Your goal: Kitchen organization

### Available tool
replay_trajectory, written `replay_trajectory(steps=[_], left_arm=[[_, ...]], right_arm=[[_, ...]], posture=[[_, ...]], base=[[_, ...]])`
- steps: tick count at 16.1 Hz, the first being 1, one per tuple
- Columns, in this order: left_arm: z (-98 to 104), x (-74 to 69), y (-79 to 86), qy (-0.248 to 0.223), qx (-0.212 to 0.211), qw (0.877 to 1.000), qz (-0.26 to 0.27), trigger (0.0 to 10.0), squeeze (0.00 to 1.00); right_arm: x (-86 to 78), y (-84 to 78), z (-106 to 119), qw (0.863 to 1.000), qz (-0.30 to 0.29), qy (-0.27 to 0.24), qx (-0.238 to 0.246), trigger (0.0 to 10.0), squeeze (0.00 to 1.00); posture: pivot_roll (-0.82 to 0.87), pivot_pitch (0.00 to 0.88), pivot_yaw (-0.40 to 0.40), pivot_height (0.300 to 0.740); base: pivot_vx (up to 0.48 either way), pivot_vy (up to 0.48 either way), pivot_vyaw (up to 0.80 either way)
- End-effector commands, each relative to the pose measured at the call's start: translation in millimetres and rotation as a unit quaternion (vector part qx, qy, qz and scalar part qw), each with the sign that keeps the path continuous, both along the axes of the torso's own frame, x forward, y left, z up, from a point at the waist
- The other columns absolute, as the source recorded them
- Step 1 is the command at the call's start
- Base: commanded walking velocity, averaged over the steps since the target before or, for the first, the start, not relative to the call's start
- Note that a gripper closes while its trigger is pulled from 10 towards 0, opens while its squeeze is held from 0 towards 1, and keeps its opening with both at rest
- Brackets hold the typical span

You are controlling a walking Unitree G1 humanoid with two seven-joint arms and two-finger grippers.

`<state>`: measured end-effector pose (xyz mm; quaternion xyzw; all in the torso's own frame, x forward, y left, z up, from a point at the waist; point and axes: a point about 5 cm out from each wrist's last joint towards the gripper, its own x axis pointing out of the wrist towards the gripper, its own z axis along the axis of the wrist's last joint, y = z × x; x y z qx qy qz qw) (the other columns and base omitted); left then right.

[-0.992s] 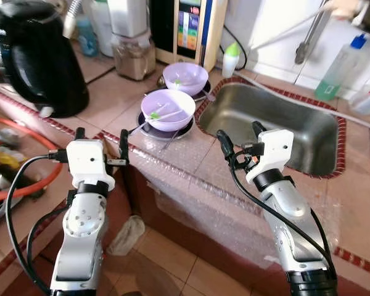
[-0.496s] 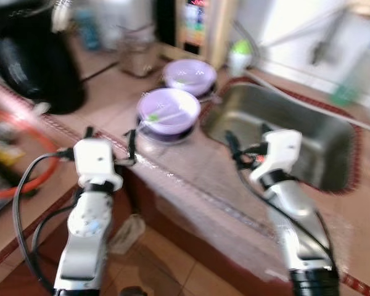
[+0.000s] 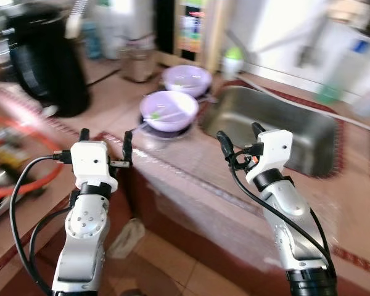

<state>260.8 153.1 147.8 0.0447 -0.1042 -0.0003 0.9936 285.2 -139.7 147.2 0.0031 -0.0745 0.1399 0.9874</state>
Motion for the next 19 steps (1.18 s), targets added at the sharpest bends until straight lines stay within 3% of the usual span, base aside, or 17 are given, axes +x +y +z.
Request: replay_trajectory(steps=[1,14,19], left_arm=[[3.5,-1.5,-0.9,-0.007,0.004,1.0,-0.007,10.0,0.0],[4.1,-0.7,-3.2,-0.006,0.001,1.0,-0.018,10.0,0.0],[3.4,-4.2,-3.2,-0.007,-0.003,1.0,-0.01,10.0,0.0]], right_arm=[[0.2,-0.3,2.2,1.0,-0.003,-0.005,0.001,10.0,0.0],[-0.1,-0.7,2.0,1.0,-0.008,-0.004,0.004,10.0,0.0],[-0.9,-1.9,-0.7,1.0,-0.006,0.0,0.0,10.0,0.0]], posture=[[0.04,0.026,-0.024,0.74],[0.04,0.029,-0.018,0.74],[0.04,0.032,-0.023,0.74]], base=[[0.0,0.0,0.0],[0.288,0.0,-0.11],[0.0,0.0,0.0]])
